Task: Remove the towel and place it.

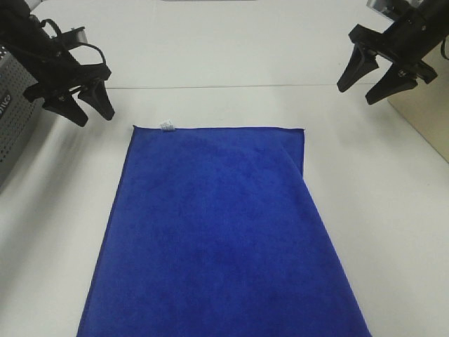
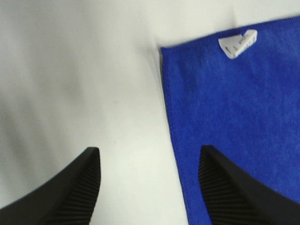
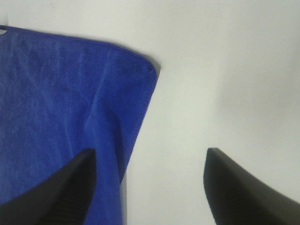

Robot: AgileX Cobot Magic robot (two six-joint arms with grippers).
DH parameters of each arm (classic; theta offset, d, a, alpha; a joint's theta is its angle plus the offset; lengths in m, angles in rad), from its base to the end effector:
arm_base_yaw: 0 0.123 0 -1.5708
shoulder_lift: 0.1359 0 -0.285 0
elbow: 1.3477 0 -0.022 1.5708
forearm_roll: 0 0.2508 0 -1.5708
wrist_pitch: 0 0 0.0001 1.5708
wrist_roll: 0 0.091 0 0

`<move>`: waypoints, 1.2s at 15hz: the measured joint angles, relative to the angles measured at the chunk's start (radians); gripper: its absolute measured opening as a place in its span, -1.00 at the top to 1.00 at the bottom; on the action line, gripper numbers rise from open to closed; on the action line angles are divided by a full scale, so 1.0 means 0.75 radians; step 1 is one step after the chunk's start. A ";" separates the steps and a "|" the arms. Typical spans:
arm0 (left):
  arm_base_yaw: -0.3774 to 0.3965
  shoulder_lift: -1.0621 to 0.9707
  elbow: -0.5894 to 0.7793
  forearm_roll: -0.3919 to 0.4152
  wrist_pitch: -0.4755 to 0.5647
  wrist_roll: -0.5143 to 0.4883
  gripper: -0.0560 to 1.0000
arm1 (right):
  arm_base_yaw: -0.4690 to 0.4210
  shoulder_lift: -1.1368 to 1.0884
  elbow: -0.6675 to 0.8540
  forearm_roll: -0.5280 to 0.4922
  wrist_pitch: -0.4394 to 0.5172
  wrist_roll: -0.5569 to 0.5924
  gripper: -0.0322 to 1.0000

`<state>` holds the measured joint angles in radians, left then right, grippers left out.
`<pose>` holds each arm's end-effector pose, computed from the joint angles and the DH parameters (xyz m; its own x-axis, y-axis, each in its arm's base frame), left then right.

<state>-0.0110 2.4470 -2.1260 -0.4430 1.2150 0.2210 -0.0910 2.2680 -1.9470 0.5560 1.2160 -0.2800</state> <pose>0.5032 -0.0421 0.1550 -0.9820 0.0632 -0.1782 0.1290 0.9129 -0.3873 0.4760 0.0018 0.2001 -0.9774 0.0304 -0.2090 -0.0740 0.8773 0.4741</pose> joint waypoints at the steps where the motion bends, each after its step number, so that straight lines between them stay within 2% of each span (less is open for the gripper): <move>1: 0.000 0.068 -0.085 0.000 0.000 -0.011 -0.21 | 0.000 0.068 -0.056 0.001 0.000 0.001 -0.33; 4: 0.000 0.156 -0.192 0.000 0.000 -0.013 -0.21 | 0.000 0.168 -0.115 0.001 0.000 0.015 -0.33; 9: 0.000 0.197 -0.203 -0.003 0.000 -0.015 -0.21 | 0.001 0.256 -0.132 0.004 0.000 0.019 -0.34; 18: 0.000 0.247 -0.212 -0.015 0.000 0.012 -0.21 | 0.075 0.344 -0.135 0.007 -0.019 0.012 -0.34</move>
<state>-0.0110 2.6320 -2.2850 -0.4540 1.2150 0.2300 -0.0350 2.5260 -2.0480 0.5610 1.2020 -0.2710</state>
